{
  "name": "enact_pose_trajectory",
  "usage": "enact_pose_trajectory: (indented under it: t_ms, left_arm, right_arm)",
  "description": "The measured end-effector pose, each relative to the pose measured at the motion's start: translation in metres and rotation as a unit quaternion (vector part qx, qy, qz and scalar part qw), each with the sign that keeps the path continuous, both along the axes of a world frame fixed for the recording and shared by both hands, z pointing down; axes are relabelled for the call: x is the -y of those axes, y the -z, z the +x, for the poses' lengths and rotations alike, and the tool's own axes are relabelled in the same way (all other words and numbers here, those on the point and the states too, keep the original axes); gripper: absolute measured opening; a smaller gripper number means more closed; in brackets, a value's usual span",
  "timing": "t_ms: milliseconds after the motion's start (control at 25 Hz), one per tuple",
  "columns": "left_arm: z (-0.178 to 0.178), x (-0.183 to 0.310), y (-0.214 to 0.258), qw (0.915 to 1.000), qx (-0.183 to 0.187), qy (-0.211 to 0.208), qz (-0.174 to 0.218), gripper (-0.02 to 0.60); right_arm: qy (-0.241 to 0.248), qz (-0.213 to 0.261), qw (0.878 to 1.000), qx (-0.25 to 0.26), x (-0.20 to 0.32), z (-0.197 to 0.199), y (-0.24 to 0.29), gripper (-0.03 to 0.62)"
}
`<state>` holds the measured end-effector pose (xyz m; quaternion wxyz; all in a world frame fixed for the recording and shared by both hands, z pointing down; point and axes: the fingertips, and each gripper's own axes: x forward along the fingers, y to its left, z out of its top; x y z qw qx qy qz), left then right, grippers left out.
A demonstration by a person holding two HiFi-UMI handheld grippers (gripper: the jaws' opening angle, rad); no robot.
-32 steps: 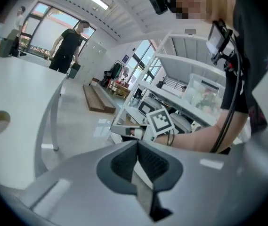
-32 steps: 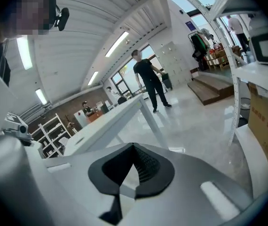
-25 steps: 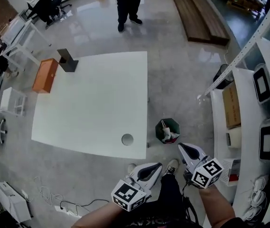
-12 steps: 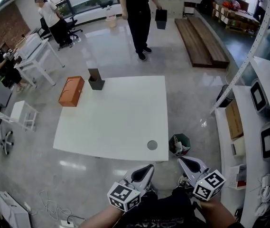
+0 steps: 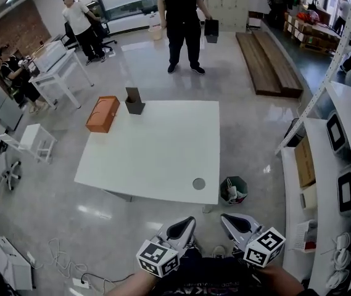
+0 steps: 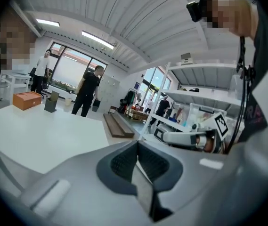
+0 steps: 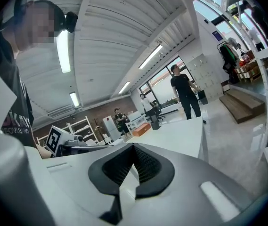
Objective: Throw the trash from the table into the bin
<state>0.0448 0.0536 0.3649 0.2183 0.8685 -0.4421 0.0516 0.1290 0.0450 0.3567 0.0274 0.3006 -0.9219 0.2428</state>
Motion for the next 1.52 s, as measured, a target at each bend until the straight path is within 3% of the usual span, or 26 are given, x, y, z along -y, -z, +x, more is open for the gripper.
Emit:
enact_pose_trajectory:
  t_ms: [400, 720, 1520]
  left_arm:
    - [0.039, -0.058, 0.003, 0.9975, 0.005, 0.071, 0.005, 0.008]
    - [0.041, -0.082, -0.005, 0.9945, 0.003, 0.104, -0.005, 0.008]
    - [-0.002, -0.096, 0.007, 0.9963, 0.004, 0.086, 0.007, 0.008]
  right_arm:
    - [0.078, 0.005, 0.997, 0.007, -0.052, 0.023, 0.001, 0.0]
    - [0.112, -0.003, 0.994, 0.011, -0.078, 0.024, -0.007, 0.0]
    - [0.099, 0.009, 0.995, 0.01, -0.102, -0.021, 0.003, 0.0]
